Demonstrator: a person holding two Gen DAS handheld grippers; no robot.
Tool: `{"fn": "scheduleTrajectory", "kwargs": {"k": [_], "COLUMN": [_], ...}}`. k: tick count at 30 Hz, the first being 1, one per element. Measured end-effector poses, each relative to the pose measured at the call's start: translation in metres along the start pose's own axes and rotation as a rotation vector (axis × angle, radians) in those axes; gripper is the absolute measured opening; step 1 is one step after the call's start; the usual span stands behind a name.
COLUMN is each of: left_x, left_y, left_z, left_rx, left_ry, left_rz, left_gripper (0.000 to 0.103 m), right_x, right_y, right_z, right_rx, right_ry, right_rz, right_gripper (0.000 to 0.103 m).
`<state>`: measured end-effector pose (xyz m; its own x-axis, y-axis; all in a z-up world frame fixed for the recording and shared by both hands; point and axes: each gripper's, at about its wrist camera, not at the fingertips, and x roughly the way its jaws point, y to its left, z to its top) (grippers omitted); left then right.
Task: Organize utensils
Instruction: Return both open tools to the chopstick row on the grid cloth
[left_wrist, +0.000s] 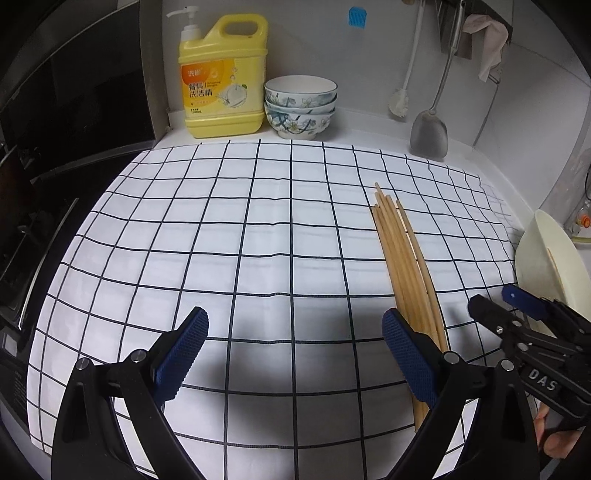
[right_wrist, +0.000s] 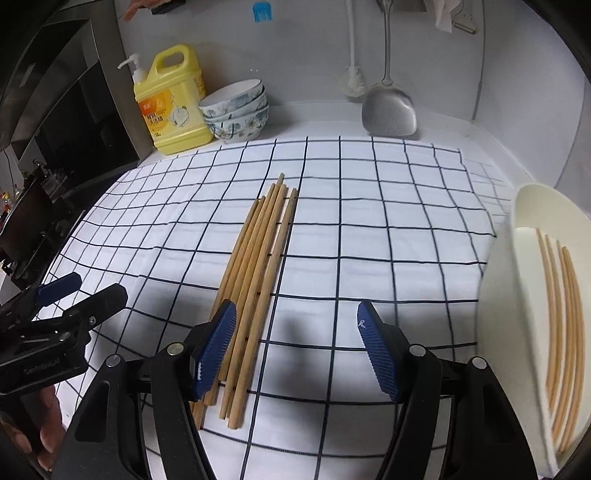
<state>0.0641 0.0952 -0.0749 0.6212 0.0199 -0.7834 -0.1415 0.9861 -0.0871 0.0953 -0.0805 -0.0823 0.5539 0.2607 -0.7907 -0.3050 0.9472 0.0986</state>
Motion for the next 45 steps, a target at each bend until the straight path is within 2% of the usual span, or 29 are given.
{"fn": "scheduleTrajectory", "kwargs": {"k": [3, 15, 31, 45], "left_x": [0.005, 0.022, 0.028, 0.033], "left_y": [0.002, -0.003, -0.004, -0.026], "left_z": [0.001, -0.001, -0.003, -0.011], "left_rx": [0.001, 0.006, 0.013, 0.096], "left_ry": [0.002, 0.030, 0.047, 0.069], "left_rz": [0.018, -0.001, 0.001, -0.004], "left_gripper": [0.093, 0.093, 0.093, 0.093], "right_x": [0.010, 0.025, 0.024, 0.025], "right_y": [-0.001, -0.001, 0.009, -0.021], "right_z": [-0.005, -0.012, -0.015, -0.010], "right_rx": [-0.009, -0.035, -0.115, -0.054], "right_ry": [0.025, 0.053, 0.057, 0.042], "right_rz": [-0.006, -0.043, -0.065, -0.127], "right_gripper": [0.065, 0.065, 0.065, 0.065]}}
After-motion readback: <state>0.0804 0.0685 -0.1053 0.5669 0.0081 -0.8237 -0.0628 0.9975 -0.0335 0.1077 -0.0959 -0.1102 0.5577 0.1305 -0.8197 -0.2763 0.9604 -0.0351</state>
